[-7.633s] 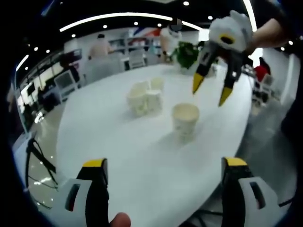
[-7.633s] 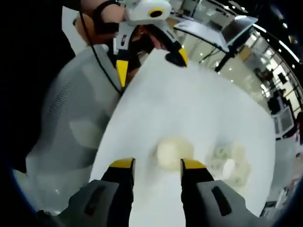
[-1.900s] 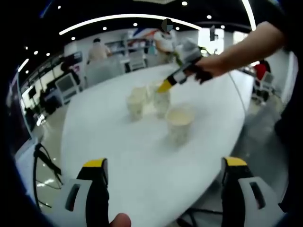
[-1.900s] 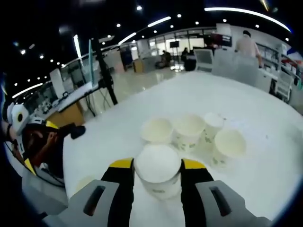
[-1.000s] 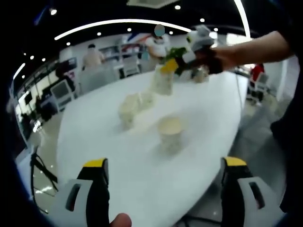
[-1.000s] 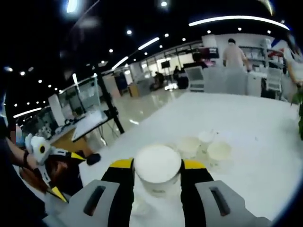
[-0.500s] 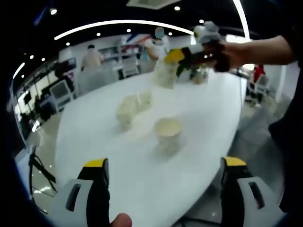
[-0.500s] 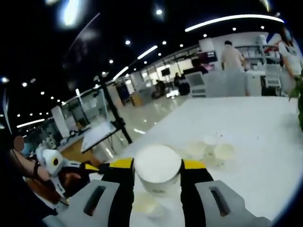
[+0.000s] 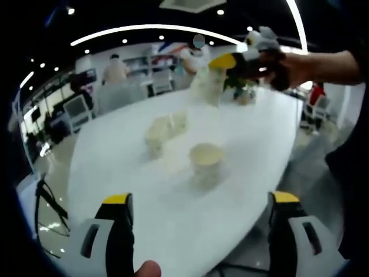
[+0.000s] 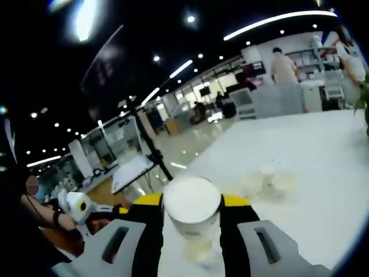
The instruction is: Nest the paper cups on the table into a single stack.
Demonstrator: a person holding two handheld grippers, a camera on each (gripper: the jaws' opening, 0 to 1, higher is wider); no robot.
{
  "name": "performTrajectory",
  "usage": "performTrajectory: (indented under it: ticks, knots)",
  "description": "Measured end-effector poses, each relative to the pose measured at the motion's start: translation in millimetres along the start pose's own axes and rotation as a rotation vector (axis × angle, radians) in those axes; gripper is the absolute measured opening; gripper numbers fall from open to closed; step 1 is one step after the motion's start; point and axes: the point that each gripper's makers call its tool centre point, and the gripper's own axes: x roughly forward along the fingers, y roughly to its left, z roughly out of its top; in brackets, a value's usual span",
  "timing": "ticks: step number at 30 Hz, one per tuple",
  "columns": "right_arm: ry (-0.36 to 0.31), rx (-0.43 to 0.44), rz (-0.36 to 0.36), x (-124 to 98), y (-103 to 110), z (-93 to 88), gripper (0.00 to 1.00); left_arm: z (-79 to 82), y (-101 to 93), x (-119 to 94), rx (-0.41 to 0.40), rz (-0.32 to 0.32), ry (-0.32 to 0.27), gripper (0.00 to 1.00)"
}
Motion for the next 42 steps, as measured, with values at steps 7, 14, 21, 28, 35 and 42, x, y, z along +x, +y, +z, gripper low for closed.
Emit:
performTrajectory:
  ticks: [7,14,21,28,35,42]
  knots:
    - [-0.009,0.031,0.027,-1,13,-4.8,0.34,-2.7,0.6,-2,0.008,0.006,0.008,0.96]
    - [-0.015,0.07,0.046,1,20,-12.0,0.34,0.7,0.3,-7,0.001,0.012,-0.012,0.96]
    - [-0.012,0.086,0.064,1,30,-19.6,0.34,-0.9,-1.7,-9,-0.015,0.014,-0.013,0.96]
    - [-0.032,0.14,0.075,1,31,-19.8,0.34,2.4,-0.6,-9,-0.036,0.013,-0.031,0.96]
    - [-0.044,0.159,0.079,1,31,-17.7,0.34,5.3,-0.3,-9,-0.025,0.012,-0.033,0.95]
    - [-0.098,0.257,0.11,-2,36,-12.3,0.34,6.4,-0.9,-10,-0.043,0.008,-0.046,0.95]
